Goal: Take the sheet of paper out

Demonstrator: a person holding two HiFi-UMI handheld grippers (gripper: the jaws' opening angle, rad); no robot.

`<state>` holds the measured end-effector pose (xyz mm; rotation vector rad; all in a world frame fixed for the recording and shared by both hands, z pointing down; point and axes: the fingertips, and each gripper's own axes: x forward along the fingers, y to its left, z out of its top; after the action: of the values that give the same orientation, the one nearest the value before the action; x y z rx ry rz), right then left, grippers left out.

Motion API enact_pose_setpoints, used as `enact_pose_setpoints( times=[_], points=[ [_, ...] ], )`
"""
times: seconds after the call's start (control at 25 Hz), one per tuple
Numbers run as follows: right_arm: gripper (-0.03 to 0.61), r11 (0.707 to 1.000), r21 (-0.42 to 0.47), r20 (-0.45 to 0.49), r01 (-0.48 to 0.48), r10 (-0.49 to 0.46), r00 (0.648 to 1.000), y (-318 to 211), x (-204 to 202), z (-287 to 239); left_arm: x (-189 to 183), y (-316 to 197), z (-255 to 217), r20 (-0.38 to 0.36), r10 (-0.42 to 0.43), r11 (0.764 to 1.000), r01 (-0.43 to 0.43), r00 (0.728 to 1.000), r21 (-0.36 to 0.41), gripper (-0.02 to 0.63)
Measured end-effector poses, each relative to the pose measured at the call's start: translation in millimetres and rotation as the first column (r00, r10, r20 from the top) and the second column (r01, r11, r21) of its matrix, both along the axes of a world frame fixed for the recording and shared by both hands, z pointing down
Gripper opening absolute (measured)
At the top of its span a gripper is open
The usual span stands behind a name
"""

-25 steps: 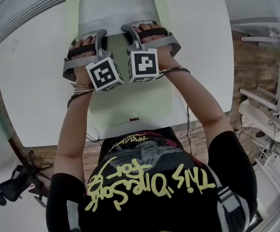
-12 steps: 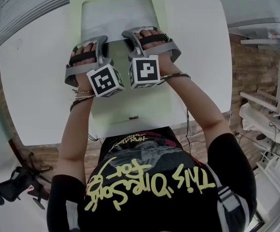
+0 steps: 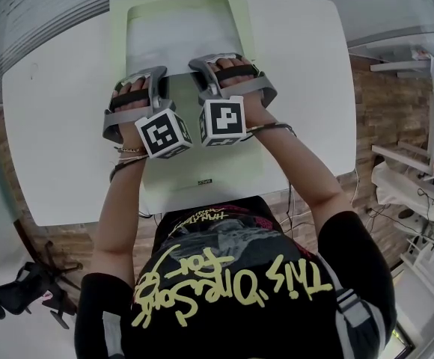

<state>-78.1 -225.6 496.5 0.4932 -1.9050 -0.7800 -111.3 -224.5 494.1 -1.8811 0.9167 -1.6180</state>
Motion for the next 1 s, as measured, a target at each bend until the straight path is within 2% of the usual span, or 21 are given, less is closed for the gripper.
enact_pose_setpoints(
  times=[1.0],
  points=[
    [0.009,1.000,0.003,0.042,0.001,-0.001,0.999,41.4,6.4,-16.8,6.4,42.4,-15.7,-0.004,-0.016,1.000,0.016,1.000,0.024,0.006]
  ],
)
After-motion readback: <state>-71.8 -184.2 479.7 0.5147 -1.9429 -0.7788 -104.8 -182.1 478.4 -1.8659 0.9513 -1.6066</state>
